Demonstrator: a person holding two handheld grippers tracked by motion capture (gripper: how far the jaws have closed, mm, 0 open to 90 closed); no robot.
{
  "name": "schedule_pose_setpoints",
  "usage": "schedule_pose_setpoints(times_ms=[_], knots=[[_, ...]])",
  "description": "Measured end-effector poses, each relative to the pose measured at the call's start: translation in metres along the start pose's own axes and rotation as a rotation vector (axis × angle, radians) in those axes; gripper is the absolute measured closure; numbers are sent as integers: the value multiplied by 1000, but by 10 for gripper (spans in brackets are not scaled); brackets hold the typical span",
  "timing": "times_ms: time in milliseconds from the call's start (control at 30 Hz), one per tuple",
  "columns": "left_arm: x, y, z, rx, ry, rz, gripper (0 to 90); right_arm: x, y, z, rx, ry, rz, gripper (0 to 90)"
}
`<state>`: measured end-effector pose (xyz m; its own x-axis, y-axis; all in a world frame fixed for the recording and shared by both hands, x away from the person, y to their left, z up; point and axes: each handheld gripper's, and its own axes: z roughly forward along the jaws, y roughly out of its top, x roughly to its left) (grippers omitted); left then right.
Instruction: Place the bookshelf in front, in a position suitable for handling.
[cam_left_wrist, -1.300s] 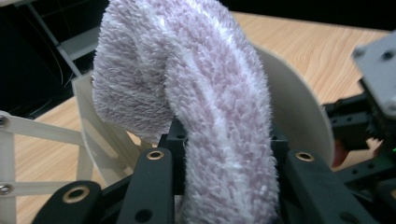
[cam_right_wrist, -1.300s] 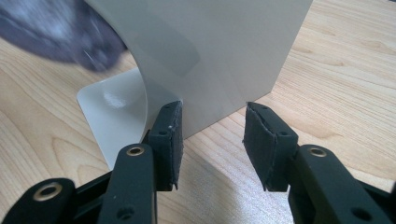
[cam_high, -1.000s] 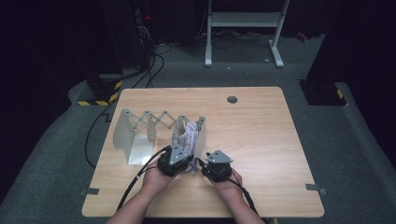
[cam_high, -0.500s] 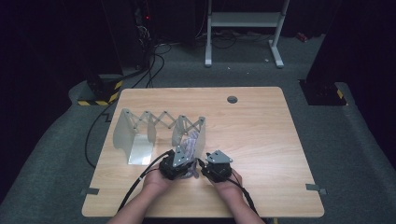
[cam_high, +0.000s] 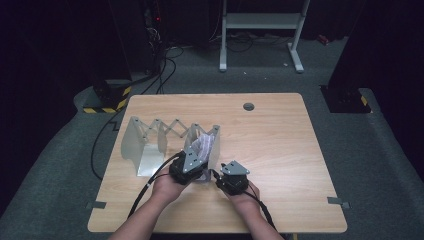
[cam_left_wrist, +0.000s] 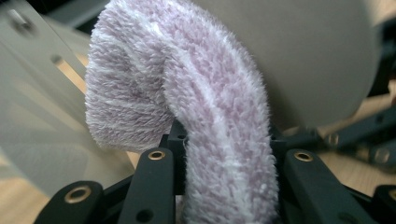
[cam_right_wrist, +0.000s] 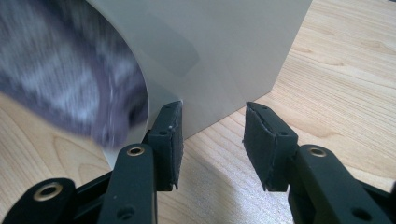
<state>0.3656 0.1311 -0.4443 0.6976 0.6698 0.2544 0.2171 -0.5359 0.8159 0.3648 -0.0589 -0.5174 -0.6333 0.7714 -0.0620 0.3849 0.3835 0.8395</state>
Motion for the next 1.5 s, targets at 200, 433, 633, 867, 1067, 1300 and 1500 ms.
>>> schedule_pose_setpoints(times_ms=[200, 433, 633, 867, 1067, 1300, 1500], knots=[[6, 17, -8, -53, 30, 4, 664, 0, 0, 0, 0, 0, 0, 576], [6, 17, -9, -75, 49, 2, 664, 0, -1, 0, 1, 1, 1, 575], [10, 20, -20, -146, 63, -21, 666, 1, -1, 0, 0, 3, 3, 575], [4, 5, -2, -53, 17, 17, 669, 1, -1, 0, 1, 4, 1, 575], [-2, -18, 15, 30, -27, 12, 670, 1, -1, 0, 2, 6, -4, 575], [-9, -38, 28, 92, -60, -8, 670, 2, -2, 0, 4, 6, -1, 574], [-10, -57, 33, 116, -86, -63, 670, 2, -2, 0, 5, 9, -4, 572]])
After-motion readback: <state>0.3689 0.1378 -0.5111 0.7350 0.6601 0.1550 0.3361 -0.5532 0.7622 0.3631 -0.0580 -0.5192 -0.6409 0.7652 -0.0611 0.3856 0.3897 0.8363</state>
